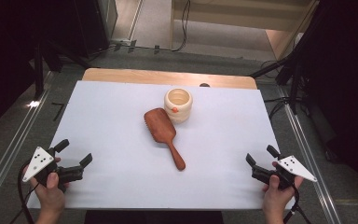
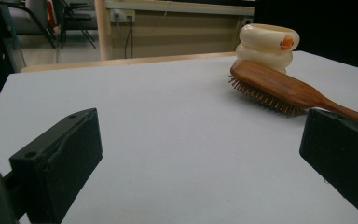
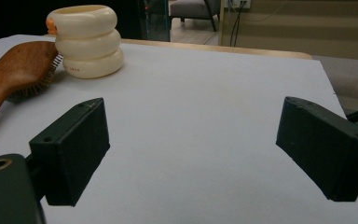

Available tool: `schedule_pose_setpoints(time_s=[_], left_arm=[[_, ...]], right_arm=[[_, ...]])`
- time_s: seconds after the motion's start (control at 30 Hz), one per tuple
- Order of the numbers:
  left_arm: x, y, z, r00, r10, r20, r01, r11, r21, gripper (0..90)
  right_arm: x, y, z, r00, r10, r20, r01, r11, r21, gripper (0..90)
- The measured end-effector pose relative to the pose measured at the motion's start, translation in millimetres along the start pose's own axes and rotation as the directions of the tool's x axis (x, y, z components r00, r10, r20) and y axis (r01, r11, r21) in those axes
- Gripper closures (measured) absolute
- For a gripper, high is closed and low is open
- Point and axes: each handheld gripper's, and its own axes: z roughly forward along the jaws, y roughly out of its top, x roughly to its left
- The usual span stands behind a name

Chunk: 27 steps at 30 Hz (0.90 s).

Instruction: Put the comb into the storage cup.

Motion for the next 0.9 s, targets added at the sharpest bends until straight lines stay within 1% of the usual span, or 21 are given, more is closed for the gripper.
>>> schedule_pose_setpoints(time_s=[0.07, 0.13, 0.17, 0.2, 0.27, 0.37, 0.4, 0.47, 0.5, 0.63, 0.7, 0.77, 0.8, 0.87, 0.9], left_arm=[[-0.2, 0.0, 0.0, 1.0, 0.002, 0.002, -0.002, 1.0, 0.0, 0.0], [-1.2, 0.0, 0.1, 1.0, 0.007, 0.0, -0.007, 1.0, -0.002, 0.0], [-1.9, -0.1, -0.9, 0.9998, 0.018, -0.004, -0.018, 0.9998, -0.002, 0.0], [-2.2, -0.1, -1.2, 0.9998, 0.018, -0.003, -0.018, 0.9998, -0.004, 0.0], [-2.2, -0.1, -1.4, 0.9998, 0.018, -0.001, -0.018, 0.9998, -0.005, 0.0], [-2.4, -0.2, -1.9, 0.9999, 0.017, 0.0, -0.017, 0.9998, -0.009, 0.0], [-2.4, -0.2, -1.9, 0.9999, 0.017, -0.001, -0.017, 0.9998, -0.008, 0.0], [-2.4, -0.2, -1.9, 0.9999, 0.016, -0.002, -0.016, 0.9998, -0.008, 0.0], [-2.4, -0.3, -1.9, 0.9998, 0.017, -0.004, -0.017, 0.9998, -0.007, 0.0], [-2.5, -0.5, -2.2, 0.9998, 0.016, -0.009, -0.016, 0.9998, -0.008, 0.0], [-2.2, -0.7, -2.4, 0.9999, 0.01, -0.008, -0.01, 0.9999, -0.012, 0.0], [-1.9, -0.6, -2.5, 0.9999, 0.01, -0.008, -0.01, 0.9999, -0.012, 0.0], [-1.8, -0.6, -2.7, 0.9999, 0.01, -0.011, -0.01, 0.9999, -0.012, 0.0], [-1.9, -0.6, -2.6, 0.9999, 0.008, -0.008, -0.008, 0.9999, -0.011, 0.0], [-1.9, -0.6, -2.6, 0.9999, 0.009, -0.008, -0.009, 0.9999, -0.011, 0.0]], right_arm=[[0.8, 0.9, -0.3, 1.0, 0.002, 0.001, -0.002, 1.0, -0.006, 8.0], [1.9, 2.2, 0.5, 1.0, -0.006, 0.0, 0.006, 1.0, -0.012, 8.0], [3.1, 3.2, 1.2, 1.0, -0.001, -0.007, 0.0, 1.0, -0.014, 7.9], [4.2, 4.3, 1.9, 0.9998, -0.004, -0.019, 0.004, 1.0, -0.013, 7.2], [7.9, 7.1, 3.1, 0.9995, -0.019, -0.027, 0.019, 1.0, -0.003, 3.1], [13.4, 11.1, 4.4, 0.9983, -0.051, -0.027, 0.051, 0.999, 0.01, 3.0], [15.6, 12.8, 4.5, 0.9981, -0.054, -0.03, 0.055, 0.998, 0.016, 2.9], [18.3, 16.6, 4.7, 0.9969, -0.053, -0.058, 0.054, 0.998, 0.02, 2.9], [20.1, 18.5, 4.6, 0.9965, -0.053, -0.064, 0.054, 0.998, 0.017, 2.9], [27.0, 26.6, 5.5, 0.9924, -0.083, -0.091, 0.087, 0.996, 0.034, 1.8], [31.0, 30.2, 6.8, 0.9906, -0.087, -0.105, 0.091, 0.995, 0.033, 0.9], [35.8, 33.7, 8.1, 0.9869, -0.109, -0.119, 0.114, 0.993, 0.039, 0.7], [38.7, 35.7, 9.1, 0.9854, -0.122, -0.119, 0.128, 0.991, 0.043, 0.0], [42.8, 39.1, 10.7, 0.9829, -0.124, -0.136, 0.131, 0.99, 0.046, 0.0], [44.7, 40.8, 11.3, 0.9824, -0.126, -0.138, 0.134, 0.99, 0.05, 0.0]])
